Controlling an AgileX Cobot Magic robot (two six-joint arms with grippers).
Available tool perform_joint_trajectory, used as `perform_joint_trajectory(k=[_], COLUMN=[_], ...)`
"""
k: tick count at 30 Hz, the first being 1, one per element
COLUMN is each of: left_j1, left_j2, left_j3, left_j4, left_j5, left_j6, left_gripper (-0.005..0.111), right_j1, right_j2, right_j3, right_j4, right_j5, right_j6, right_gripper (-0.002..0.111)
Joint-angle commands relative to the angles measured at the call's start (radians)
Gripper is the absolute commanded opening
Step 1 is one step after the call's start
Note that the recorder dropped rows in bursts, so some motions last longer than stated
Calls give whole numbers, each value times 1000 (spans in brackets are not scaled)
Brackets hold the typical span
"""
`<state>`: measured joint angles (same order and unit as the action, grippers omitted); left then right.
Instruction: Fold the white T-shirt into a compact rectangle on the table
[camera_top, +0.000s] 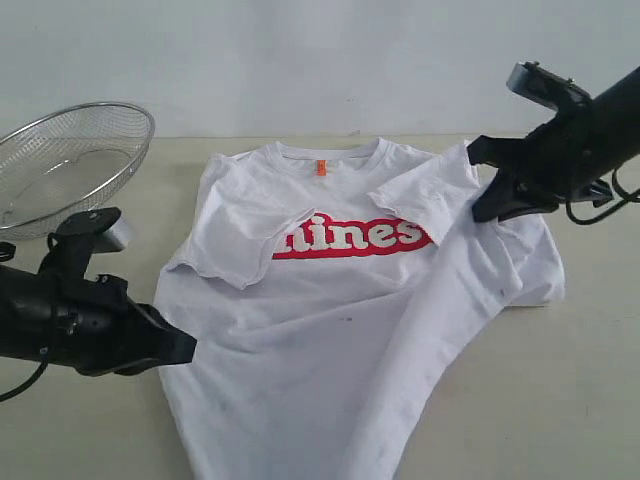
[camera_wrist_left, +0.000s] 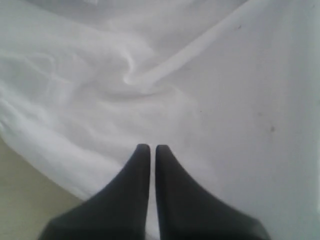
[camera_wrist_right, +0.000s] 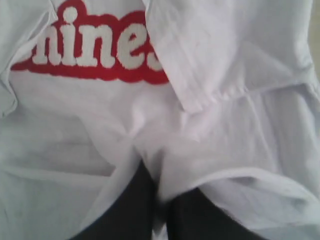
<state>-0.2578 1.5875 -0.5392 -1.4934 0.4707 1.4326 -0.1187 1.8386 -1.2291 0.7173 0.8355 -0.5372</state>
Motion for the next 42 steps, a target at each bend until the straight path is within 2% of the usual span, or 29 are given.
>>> perform_joint_trajectory(k=[1,4,12,19,27,30,33,35,36,37,39,42], left_j1=[-8,-8,-8,-8,-8,-8,-8,-8,-8,-8,-8,-8], left_j2=[3,3,3,3,3,3,3,3,3,3,3,3], left_j3=[3,3,3,3,3,3,3,3,3,3,3,3], left_j4=[-6,-6,-6,-6,-6,-6,-6,-6,-6,-6,-6,-6], left_j5=[-22,-65,-65,-65,-63,-63,-63,-63,-63,-63,-61,-61], left_j6=[-2,-2,-18,-25,-26,-26,-26,-26,-26,-26,-26,-26], left_gripper=[5,5,5,5,5,5,5,5,5,5,5,5], right_j1=[-1,-1,-1,-1,-1,-1,-1,-1,-1,-1,-1,-1], right_j2=[111,189,400,479,490,490,490,490,490,488,484,484], right_j3=[-118,-228,-477,-561,-570,-570,-570,-570,-570,-576,-592,-632], right_j4=[94,115,131,135,137,137,153,182,194,199,197,187], right_j5=[-12,-47,-70,-109,-178,-180,-180,-192,-197,-199,-195,-170], right_j6=[-41,-41,-22,-22,-70,-76,-76,-76,-76,-72,-55,-46], right_gripper=[0,0,0,0,1,14,41,64,71,75,75,65])
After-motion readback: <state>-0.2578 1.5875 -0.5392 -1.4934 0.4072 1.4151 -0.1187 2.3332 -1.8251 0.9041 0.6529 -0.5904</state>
